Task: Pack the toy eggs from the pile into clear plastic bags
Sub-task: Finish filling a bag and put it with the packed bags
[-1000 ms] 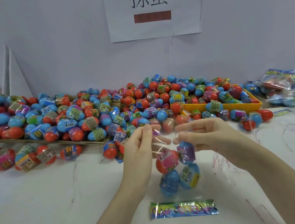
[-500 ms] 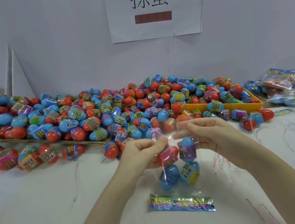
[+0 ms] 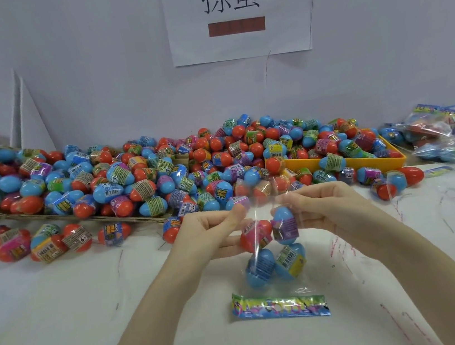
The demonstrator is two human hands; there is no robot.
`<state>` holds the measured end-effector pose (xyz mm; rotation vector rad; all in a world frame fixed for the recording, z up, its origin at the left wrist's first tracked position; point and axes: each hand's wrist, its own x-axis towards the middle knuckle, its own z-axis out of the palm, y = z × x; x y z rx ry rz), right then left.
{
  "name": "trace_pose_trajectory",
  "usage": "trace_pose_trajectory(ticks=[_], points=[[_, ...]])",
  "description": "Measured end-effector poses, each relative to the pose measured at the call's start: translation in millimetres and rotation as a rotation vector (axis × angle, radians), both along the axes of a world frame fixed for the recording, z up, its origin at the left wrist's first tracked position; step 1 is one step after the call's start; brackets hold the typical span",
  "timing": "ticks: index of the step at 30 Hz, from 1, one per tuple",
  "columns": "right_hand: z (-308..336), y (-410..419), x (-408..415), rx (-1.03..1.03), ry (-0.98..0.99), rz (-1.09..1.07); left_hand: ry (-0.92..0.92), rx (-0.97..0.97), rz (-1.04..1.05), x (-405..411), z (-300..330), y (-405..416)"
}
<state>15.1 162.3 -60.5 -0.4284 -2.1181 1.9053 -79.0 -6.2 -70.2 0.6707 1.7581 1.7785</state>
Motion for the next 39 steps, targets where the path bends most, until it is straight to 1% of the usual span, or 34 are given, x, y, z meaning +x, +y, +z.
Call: trace_pose_trajectory(ticks=[5, 8, 11, 18, 21, 25, 31, 33, 39], points=[[0, -3, -1, -0.008, -0.014, -0.019, 0.021, 0.026, 0.054, -2, -3, -1], [1, -4, 1, -0.016, -0.008, 0.036, 0.044, 0.055, 0.093, -1, -4, 2], [0, -6, 1, 0.011, -0.051, 0.063, 0.053, 0.079, 0.139, 0, -5, 5], [0, -7, 1, -0.121, 0.011, 0.014, -0.018, 0.146, 0.203, -1, -8, 6], [0, -6, 2, -0.151, 0.007, 0.013, -0.001, 0.134, 0.206, -3, -8, 5], [0, -5, 3, -0.134, 0.032, 0.022, 0.005, 0.131, 0.202, -4, -9, 4], [1, -3, 4, -0.075, 0.082, -0.072, 0.020, 0.145, 0.222, -4, -9, 5], [1, -5, 3, -0.028, 0.083, -0.085, 0.028, 0.143, 0.225, -4, -9, 6], [1, -6, 1, -0.025, 0.056, -0.146, 0.031, 0.131, 0.222, -6, -11, 6]])
